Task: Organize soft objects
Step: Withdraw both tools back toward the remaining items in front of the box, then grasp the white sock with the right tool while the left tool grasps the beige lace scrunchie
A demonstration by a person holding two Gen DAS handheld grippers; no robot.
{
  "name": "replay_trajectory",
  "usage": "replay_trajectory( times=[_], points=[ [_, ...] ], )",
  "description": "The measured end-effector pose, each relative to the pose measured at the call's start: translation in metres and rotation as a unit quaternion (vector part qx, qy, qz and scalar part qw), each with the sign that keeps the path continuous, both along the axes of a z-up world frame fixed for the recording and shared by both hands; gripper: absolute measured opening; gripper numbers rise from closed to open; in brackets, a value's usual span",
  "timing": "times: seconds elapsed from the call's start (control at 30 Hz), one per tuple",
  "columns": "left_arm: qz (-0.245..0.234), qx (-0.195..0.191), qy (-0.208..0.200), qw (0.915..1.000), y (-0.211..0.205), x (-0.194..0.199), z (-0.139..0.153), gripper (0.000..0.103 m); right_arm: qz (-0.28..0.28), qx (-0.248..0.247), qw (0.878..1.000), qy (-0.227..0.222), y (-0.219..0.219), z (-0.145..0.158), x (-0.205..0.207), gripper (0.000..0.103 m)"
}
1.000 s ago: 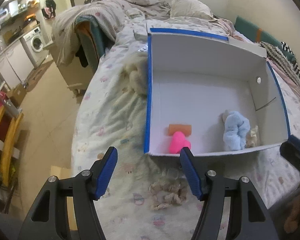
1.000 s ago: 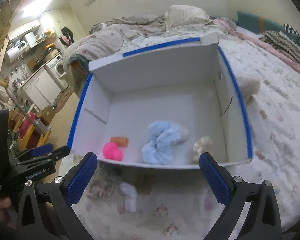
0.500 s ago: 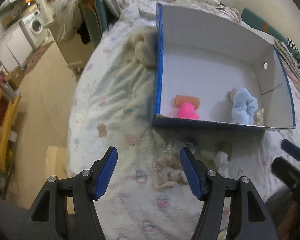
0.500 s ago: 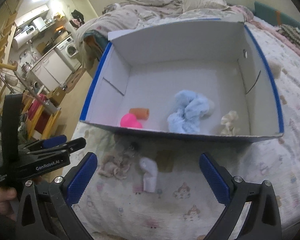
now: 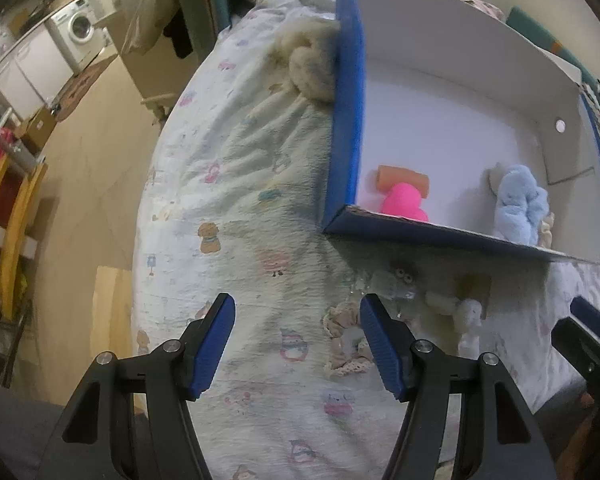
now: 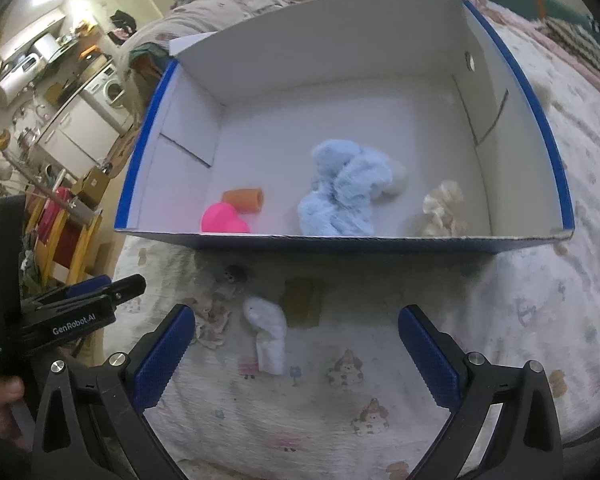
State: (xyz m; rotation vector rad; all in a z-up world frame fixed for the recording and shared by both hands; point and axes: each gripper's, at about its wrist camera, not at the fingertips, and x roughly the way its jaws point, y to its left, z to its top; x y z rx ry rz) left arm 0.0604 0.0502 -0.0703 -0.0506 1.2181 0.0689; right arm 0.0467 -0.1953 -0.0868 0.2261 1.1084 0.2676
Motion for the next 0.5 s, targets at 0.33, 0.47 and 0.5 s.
replay_trajectory(
  times=[0.33, 0.47, 0.5],
  points=[
    [0.034, -0.021, 0.02, 0.999, 0.016, 0.01, -0.01, 0.062, -0.035, 0.056, 0.995, 0.08, -0.016, -0.034, 0.019, 0.085],
    [0.046, -0.031, 0.027, 0.9981, 0.024, 0.011, -0.012, 0.062, 0.001, 0.066, 0.992, 0.103, 0.006, -0.046, 0.027, 0.078],
    [0.049, -0.031, 0.028, 0.998, 0.026, 0.011, -0.012, 0.062, 0.011, 0.06, 0.992, 0.107, 0.012, -0.049, 0.029, 0.078]
  ],
)
